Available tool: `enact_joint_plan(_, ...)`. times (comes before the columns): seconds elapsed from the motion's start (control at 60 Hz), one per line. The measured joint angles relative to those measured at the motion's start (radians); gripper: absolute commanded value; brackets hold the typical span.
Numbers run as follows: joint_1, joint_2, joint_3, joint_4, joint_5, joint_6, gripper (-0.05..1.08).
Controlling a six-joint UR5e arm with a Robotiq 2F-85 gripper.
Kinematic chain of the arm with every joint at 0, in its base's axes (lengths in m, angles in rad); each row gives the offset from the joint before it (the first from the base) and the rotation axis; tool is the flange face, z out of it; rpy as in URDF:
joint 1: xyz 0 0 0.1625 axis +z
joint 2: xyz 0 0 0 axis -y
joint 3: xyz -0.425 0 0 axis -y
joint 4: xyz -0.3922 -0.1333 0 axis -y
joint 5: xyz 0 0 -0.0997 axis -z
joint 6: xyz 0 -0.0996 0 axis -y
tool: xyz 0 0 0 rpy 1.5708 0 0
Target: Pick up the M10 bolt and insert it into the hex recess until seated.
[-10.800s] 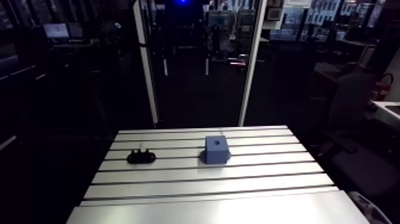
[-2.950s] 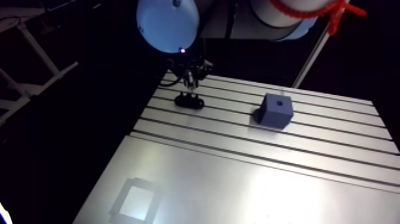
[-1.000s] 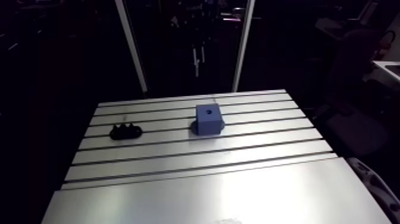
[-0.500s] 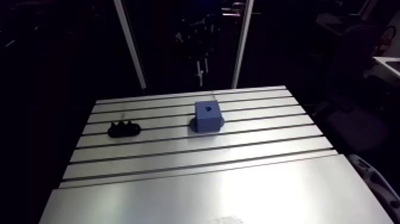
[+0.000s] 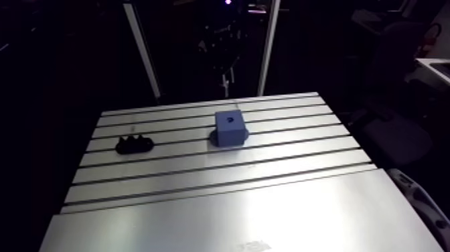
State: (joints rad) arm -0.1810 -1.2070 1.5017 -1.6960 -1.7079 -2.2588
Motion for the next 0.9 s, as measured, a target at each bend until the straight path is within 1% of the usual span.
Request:
enact_joint_plan(0.317,-0.015,0.008,0.006,-0.026,0.001,-0.013,0.90)
enact_joint_plan(0.9,-0.021,0.016,0.050,-0.093,0.003,-0.038,0.90)
